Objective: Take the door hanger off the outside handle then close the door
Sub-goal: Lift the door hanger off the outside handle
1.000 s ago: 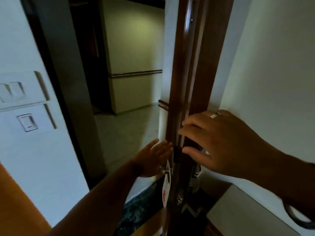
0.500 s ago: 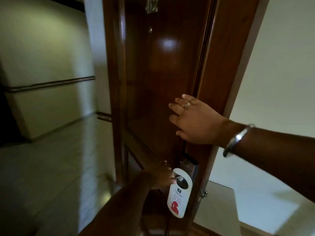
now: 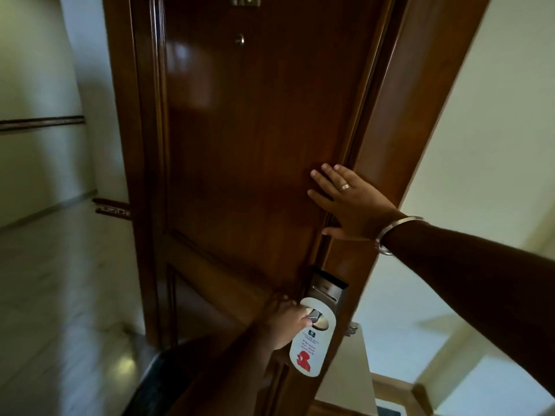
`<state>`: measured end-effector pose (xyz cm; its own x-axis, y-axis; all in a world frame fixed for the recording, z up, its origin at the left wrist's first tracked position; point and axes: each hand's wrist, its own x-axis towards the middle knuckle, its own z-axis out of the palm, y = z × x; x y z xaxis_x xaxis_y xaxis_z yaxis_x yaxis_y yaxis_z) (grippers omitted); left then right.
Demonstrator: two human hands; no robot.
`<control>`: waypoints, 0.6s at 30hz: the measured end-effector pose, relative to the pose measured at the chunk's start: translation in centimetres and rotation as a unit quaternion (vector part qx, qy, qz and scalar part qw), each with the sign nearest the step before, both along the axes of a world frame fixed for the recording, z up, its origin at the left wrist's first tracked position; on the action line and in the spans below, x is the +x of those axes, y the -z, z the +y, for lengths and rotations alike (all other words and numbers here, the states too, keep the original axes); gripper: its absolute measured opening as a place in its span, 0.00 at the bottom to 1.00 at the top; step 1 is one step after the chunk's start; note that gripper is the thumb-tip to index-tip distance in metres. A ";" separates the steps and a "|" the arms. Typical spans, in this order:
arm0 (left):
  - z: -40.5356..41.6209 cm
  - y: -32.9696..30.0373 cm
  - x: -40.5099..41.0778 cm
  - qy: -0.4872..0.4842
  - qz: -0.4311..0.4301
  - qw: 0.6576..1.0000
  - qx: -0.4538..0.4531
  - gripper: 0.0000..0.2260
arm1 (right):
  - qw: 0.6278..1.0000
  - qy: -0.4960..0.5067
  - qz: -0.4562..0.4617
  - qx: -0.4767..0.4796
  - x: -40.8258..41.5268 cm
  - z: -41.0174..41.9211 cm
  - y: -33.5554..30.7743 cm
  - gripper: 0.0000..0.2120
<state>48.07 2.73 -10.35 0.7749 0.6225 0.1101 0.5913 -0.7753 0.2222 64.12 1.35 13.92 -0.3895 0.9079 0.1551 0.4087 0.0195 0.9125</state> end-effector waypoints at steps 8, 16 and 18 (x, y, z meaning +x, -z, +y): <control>1.1 0.1 1.1 0.019 0.039 0.999 0.031 0.17 | 0.999 -0.047 -0.012 0.020 1.6 1.1 0.8 0.42; 3.7 0.1 0.8 0.027 -0.106 0.993 0.042 0.15 | 0.997 -0.075 -0.016 0.024 2.9 2.0 1.0 0.41; 4.8 0.0 0.6 0.005 -0.130 0.991 0.043 0.17 | 0.997 -0.076 -0.022 0.024 3.1 2.1 1.0 0.41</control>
<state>48.66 7.51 -10.34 0.7198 0.5940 0.3591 0.5147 -0.8039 0.2980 67.18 3.46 12.88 -0.5297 0.8297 0.1763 0.3647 0.0351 0.9305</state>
